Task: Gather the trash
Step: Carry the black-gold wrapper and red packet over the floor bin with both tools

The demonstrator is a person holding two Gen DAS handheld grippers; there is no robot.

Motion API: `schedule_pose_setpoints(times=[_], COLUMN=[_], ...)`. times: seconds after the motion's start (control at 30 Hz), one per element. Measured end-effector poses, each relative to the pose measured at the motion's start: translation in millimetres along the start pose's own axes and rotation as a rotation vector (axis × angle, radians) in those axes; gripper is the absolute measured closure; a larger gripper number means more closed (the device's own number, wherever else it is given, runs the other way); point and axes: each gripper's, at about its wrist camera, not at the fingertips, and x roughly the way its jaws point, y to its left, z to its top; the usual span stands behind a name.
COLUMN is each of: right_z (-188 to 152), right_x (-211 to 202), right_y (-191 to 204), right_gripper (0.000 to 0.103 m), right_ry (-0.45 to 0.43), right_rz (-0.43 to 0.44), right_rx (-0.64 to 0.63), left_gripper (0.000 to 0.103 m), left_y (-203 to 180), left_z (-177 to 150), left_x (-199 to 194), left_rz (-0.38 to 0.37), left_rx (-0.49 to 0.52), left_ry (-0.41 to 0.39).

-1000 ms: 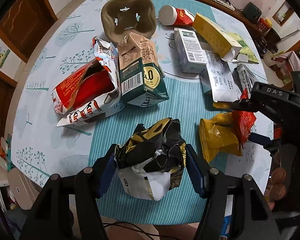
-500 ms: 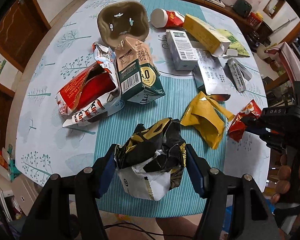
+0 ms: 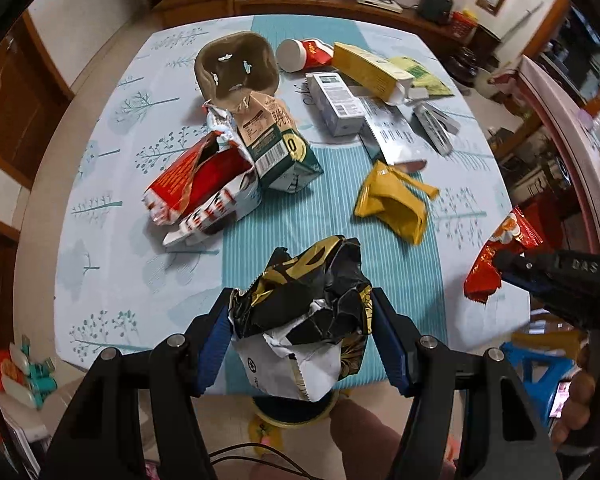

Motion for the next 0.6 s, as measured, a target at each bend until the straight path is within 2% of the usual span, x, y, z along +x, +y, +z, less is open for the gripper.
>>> schedule_pose_setpoints(times=[0.23, 0.4, 0.6], right_z=[-87, -152, -218], right_x=[-21, -26, -20], right_y=[14, 17, 12], right_gripper=[0.092, 0.092, 0.092], right_ry=[-0.044, -0.053, 0.006], right_rz=[0.041, 0.033, 0.004], right_rx=[-0.025, -0.018, -0.051], left_gripper=[0.039, 0.039, 0.039], left_y=[16, 26, 30], left_z=[-46, -92, -144], left_x=[-24, -36, -36], left_rz=[-0.035, -0.064, -0.082], left_rx=[0.084, 0.144, 0.177], left_ry=[-0.014, 0.008, 0.064])
